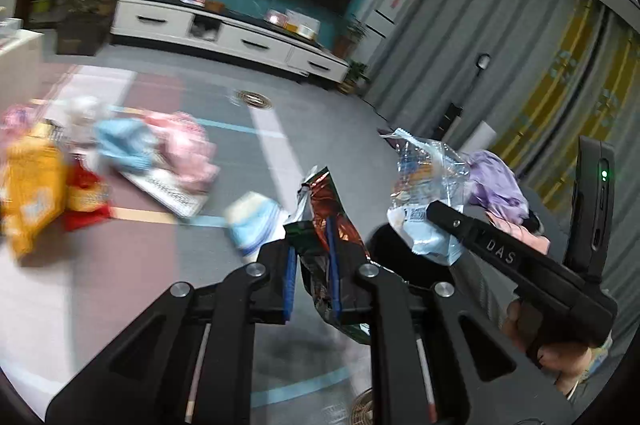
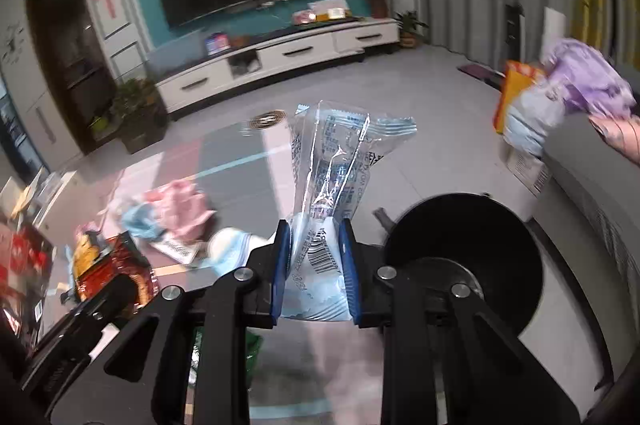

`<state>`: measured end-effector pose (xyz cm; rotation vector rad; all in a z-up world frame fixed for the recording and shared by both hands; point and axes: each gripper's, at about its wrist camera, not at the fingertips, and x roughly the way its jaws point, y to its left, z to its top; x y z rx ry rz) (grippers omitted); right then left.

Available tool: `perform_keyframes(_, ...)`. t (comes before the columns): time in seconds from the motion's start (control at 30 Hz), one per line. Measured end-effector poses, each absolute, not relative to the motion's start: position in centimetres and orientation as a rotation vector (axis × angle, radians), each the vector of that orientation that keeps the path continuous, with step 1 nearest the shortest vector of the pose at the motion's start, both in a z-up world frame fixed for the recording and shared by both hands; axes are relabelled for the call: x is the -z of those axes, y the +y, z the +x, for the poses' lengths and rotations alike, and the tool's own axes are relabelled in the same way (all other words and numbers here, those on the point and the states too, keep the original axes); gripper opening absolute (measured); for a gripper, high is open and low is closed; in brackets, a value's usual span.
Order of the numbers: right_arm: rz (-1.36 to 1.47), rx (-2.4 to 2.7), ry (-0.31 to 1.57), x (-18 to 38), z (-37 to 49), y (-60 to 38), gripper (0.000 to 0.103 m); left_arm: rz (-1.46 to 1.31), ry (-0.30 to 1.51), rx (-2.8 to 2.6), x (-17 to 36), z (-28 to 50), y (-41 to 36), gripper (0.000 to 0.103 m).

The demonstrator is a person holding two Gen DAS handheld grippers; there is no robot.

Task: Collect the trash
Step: 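Carry the clear bag to the black bin and release it with the right gripper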

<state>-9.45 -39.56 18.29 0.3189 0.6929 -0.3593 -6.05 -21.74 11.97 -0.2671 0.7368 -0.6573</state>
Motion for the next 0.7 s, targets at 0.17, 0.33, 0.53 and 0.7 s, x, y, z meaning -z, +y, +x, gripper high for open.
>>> perform_keyframes(0.17, 0.367, 0.448, 0.717, -17.0, -10.7, -44.1, 0.026, -0.218, 0.782, 0.722, -10.9, -5.7, -28.2, 0.015)
perform_keyframes(0.33, 0.463, 0.517, 0.752, -14.7, -12.8, -48.7, 0.026, -0.14, 0.818, 0.781, -9.8, -6.1, -34.3, 0.015)
perform_keyframes(0.53, 0.561, 0.602, 0.818, -11.1, -13.8, -52.7, 0.026, -0.084, 0.914, 0.823, -7.0, -5.8, -39.2, 0.015)
perform_keyframes(0.7, 0.629, 0.624, 0.829, -10.2, -14.9, -54.4, 0.027, -0.067, 0.978, 0.861, -5.1, -5.2, -41.3, 0.017)
